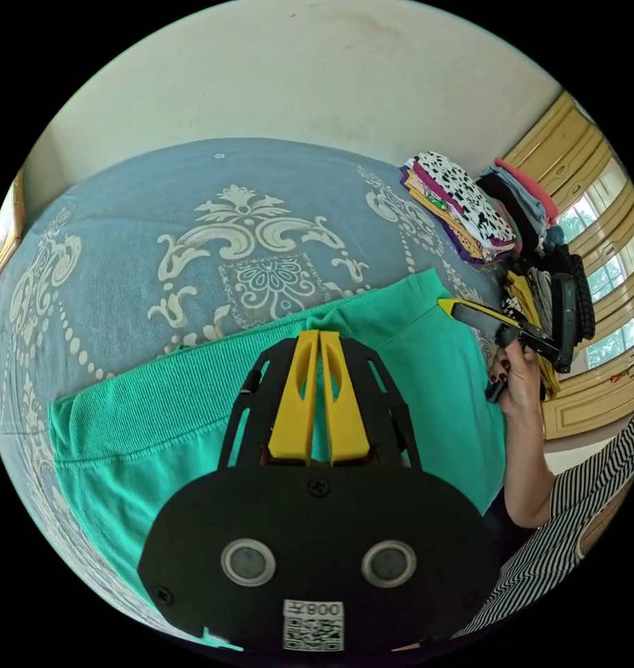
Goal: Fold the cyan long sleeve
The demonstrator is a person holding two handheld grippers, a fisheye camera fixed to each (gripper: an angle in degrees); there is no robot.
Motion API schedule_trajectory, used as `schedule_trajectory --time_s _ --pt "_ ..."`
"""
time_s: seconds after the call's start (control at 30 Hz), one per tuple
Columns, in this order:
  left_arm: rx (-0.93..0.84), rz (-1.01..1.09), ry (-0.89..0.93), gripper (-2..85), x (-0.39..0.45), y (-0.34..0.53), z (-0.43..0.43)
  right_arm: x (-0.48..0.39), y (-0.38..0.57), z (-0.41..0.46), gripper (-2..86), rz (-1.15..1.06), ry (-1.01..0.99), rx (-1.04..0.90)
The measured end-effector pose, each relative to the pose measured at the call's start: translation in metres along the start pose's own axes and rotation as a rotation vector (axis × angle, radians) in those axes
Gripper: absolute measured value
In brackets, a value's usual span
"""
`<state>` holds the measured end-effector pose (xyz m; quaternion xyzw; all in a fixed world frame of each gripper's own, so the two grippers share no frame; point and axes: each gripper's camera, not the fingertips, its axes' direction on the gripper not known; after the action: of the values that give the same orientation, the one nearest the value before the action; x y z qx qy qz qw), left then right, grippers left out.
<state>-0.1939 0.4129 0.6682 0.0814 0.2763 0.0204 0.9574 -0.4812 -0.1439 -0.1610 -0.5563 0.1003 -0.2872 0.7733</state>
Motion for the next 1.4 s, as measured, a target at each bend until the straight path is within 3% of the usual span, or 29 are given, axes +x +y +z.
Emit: schedule_trajectory --time_s 0.33,0.4,0.53,0.6,0.83,0.97,1.23,1.4 --pt "0.07 -0.024 0.06 0.2 -0.025 0.11 -0.105 0.072 0.026 -0.023 0.2 0.123 -0.198 0.048" --pt "0.034 -0.006 0.06 0.2 -0.022 0.141 -0.124 0.097 0.037 -0.032 0.4 0.181 -0.287 0.097" --pt "-0.049 -0.062 -0.031 0.4 -0.038 0.216 -0.169 0.171 0.082 -0.068 1.8 0.329 -0.701 0.284" --pt "-0.073 -0.163 -0.044 0.6 -0.063 0.247 -0.19 0.191 0.105 -0.078 2.3 0.38 -0.776 0.245" --pt "0.147 -0.602 0.155 5.0 -0.183 0.37 -0.286 0.182 0.194 -0.139 5.4 0.266 -0.596 -0.108" --pt "0.227 -0.722 0.174 8.7 -0.224 0.42 -0.318 0.196 0.214 -0.146 8.0 0.284 -0.639 -0.132" --pt "0.185 -0.745 0.223 10.6 -0.262 0.444 -0.326 0.204 0.217 -0.118 7.5 0.308 -0.646 -0.245" --pt "0.064 -0.702 0.235 5.9 -0.256 0.433 -0.323 0.202 0.223 -0.1 4.2 0.335 -0.689 -0.299"
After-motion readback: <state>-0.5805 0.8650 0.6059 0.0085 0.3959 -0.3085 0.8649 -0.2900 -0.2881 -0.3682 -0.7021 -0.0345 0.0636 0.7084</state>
